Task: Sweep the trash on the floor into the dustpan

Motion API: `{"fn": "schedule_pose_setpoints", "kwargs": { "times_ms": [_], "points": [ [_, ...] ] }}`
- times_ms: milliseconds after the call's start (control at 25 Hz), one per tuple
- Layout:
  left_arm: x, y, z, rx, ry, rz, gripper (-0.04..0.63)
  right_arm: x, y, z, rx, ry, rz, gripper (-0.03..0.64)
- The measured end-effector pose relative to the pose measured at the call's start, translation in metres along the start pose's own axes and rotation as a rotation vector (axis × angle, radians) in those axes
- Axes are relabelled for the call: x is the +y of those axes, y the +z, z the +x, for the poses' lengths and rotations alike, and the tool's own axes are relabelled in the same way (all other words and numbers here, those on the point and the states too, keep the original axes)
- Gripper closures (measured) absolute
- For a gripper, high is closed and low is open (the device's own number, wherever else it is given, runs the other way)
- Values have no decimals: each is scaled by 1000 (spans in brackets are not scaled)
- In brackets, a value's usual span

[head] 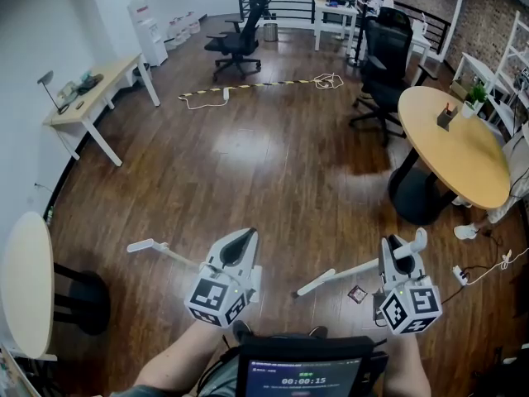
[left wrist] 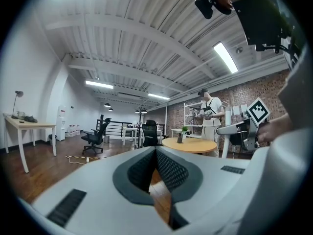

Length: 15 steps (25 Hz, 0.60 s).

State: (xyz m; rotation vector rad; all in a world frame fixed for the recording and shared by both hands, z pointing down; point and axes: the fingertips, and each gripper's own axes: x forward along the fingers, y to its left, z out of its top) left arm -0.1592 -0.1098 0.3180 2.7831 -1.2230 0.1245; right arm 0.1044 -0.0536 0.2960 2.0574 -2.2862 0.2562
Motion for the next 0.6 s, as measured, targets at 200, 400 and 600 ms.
{"fn": "schedule_pose_setpoints", "kwargs": {
  "times_ms": [200, 400, 600],
  "points": [
    [0, -3, -2, 9, 10, -3, 592, 1, 4, -1, -6, 10, -3, 538],
    [1, -6, -6, 10, 14, -10, 592, 3, 3, -4, -7, 11, -8, 538],
    [1, -7, -14, 13, 15, -15, 592, 10, 1, -8, -7, 15, -10, 538]
  ]
}}
